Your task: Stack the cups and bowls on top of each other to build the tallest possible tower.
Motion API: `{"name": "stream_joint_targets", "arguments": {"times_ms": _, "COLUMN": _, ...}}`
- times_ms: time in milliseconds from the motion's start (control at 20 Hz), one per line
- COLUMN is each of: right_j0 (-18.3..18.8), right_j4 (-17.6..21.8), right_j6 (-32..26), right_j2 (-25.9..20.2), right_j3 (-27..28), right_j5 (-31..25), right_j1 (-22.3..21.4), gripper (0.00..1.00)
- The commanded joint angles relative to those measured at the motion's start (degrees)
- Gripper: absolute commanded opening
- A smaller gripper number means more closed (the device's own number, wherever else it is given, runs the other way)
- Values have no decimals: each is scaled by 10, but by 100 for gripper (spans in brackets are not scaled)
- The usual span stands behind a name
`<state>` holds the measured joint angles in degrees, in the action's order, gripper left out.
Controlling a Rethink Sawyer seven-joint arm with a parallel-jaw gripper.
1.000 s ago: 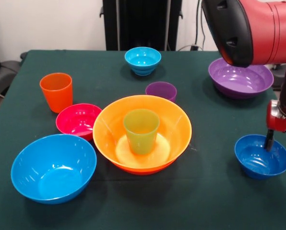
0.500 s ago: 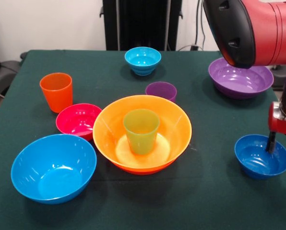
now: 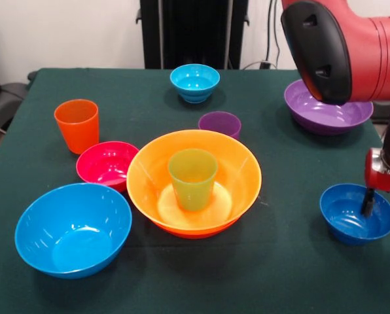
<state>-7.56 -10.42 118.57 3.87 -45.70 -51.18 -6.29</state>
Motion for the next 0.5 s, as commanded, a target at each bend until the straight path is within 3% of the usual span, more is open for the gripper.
{"name": "stream_joint_targets", "arguments": {"times_ms": 50, "right_j0": -10, "right_j4": 19, "right_j6": 70, "right_j2": -11, "right_j3": 14, "right_j5": 4, "right_j1": 39, "gripper": 100}}
{"name": "stream_joint_targets", "arguments": {"times_ms": 500, "right_j0": -26, "right_j4": 24, "right_j6": 103, "right_j2": 54, "right_j3": 50, "right_j5": -77, "right_j1": 65, "gripper": 100}}
